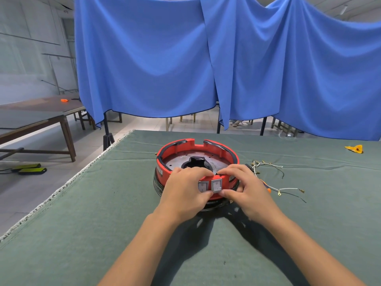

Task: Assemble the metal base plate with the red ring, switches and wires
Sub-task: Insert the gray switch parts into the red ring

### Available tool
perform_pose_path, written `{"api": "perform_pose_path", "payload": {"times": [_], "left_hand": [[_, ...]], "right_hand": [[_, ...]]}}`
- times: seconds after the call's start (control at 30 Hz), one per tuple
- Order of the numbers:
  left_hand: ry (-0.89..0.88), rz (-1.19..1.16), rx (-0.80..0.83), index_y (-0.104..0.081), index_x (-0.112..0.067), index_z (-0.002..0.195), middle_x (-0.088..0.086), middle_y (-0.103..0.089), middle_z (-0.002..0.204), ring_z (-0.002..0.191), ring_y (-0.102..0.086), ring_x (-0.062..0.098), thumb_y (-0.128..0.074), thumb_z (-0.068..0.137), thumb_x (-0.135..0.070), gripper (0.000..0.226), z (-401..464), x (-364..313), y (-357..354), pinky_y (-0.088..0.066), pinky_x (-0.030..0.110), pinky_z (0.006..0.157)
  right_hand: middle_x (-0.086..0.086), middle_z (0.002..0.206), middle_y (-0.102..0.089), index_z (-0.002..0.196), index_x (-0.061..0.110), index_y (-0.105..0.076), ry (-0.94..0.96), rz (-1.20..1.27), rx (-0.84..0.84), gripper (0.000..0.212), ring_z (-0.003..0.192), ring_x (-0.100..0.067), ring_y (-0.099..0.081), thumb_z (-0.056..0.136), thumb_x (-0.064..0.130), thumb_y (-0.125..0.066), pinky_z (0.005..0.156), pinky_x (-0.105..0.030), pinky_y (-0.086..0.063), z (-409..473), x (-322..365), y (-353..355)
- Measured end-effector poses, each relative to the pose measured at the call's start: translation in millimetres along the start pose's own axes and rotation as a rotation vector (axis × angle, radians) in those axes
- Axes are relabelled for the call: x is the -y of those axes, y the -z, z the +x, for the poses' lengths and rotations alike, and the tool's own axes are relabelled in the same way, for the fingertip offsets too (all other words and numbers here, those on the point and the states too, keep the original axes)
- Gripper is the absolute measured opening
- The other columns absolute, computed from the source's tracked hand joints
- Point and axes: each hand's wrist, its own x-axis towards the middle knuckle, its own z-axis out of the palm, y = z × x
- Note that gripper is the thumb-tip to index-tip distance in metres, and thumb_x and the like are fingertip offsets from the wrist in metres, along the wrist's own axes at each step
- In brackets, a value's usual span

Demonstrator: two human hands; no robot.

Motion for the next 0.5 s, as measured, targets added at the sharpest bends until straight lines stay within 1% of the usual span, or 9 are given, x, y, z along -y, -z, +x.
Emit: {"api": "perform_pose_path", "payload": {"times": [0.07,0.13,0.2,0.27,0.33,0.4,0.43,0.5], "left_hand": [[-0.006,0.007,-0.003,-0.065,-0.027,0.108,-0.013,-0.069,0.105,0.098,-0.06,0.011,-0.068,0.074,-0.026,0.034,0.8,-1.3,0.2,-0.032,0.025,0.086],[-0.012,0.02,0.005,-0.064,-0.028,0.107,-0.013,-0.069,0.103,0.097,-0.059,0.011,-0.065,0.074,-0.027,0.033,1.1,-1.5,-0.1,-0.03,0.024,0.085],[-0.011,0.019,0.014,-0.063,-0.029,0.107,-0.014,-0.068,0.102,0.096,-0.058,0.009,-0.058,0.072,-0.03,0.035,0.5,-1.5,0.7,-0.029,0.022,0.087],[0.002,-0.03,0.0,-0.065,-0.029,0.105,-0.015,-0.068,0.103,0.097,-0.056,0.005,-0.05,0.071,-0.032,0.038,0.4,-2.6,1.8,-0.029,0.021,0.088],[0.04,-0.118,-0.034,-0.071,-0.027,0.098,-0.015,-0.07,0.1,0.095,-0.057,0.001,-0.047,0.071,-0.03,0.037,0.1,-5.5,3.3,-0.031,0.021,0.087],[0.1,-0.198,-0.089,-0.073,-0.024,0.082,-0.013,-0.072,0.085,0.083,-0.059,0.002,-0.046,0.072,-0.029,0.03,-0.4,-6.9,5.8,-0.038,0.023,0.082],[0.123,-0.215,-0.12,-0.071,-0.021,0.072,-0.011,-0.069,0.073,0.073,-0.059,0.006,-0.045,0.073,-0.03,0.027,-0.8,-6.1,7.1,-0.041,0.026,0.075],[0.134,-0.199,-0.176,-0.058,-0.016,0.057,-0.005,-0.055,0.053,0.056,-0.05,0.012,-0.043,0.076,-0.038,0.032,-2.4,-3.3,10.2,-0.039,0.03,0.059]], "right_hand": [[0.02,0.107,-0.051,0.1,0.035,-0.064,0.001,-0.046,-0.005,0.041,0.074,0.011,-0.052,0.072,0.01,-0.079,0.072,-0.023,-0.038,2.2,0.9,-0.4],[0.021,0.106,-0.052,0.096,0.042,-0.062,0.003,-0.048,-0.012,0.043,0.073,0.01,-0.052,0.071,0.011,-0.079,0.07,-0.023,-0.038,2.0,0.9,0.4],[0.02,0.107,-0.052,0.097,0.045,-0.062,0.007,-0.021,-0.021,0.045,0.069,0.005,-0.055,0.072,0.009,-0.075,0.067,-0.026,-0.044,-1.4,0.1,-0.4],[0.024,0.115,-0.05,0.107,0.042,-0.062,-0.003,-0.048,-0.036,0.049,0.068,-0.003,-0.058,0.074,0.006,-0.066,0.069,-0.035,-0.052,-6.0,-2.8,-1.4],[0.03,0.129,-0.041,0.122,0.042,-0.056,-0.047,-0.154,-0.037,0.061,0.071,-0.003,-0.058,0.074,0.006,-0.059,0.075,-0.035,-0.052,-9.5,-6.8,0.4],[0.032,0.139,-0.031,0.131,0.045,-0.047,-0.094,-0.263,-0.023,0.068,0.082,0.0,-0.058,0.074,0.01,-0.058,0.079,-0.034,-0.051,-11.3,-10.1,4.3],[0.032,0.141,-0.028,0.132,0.045,-0.045,-0.104,-0.286,-0.026,0.068,0.091,-0.001,-0.058,0.075,0.011,-0.059,0.08,-0.034,-0.051,-11.8,-11.5,6.3],[0.028,0.141,-0.029,0.132,0.042,-0.045,-0.125,-0.26,-0.061,0.066,0.101,-0.004,-0.057,0.076,0.01,-0.06,0.082,-0.037,-0.052,-11.8,-12.4,8.8]]}}
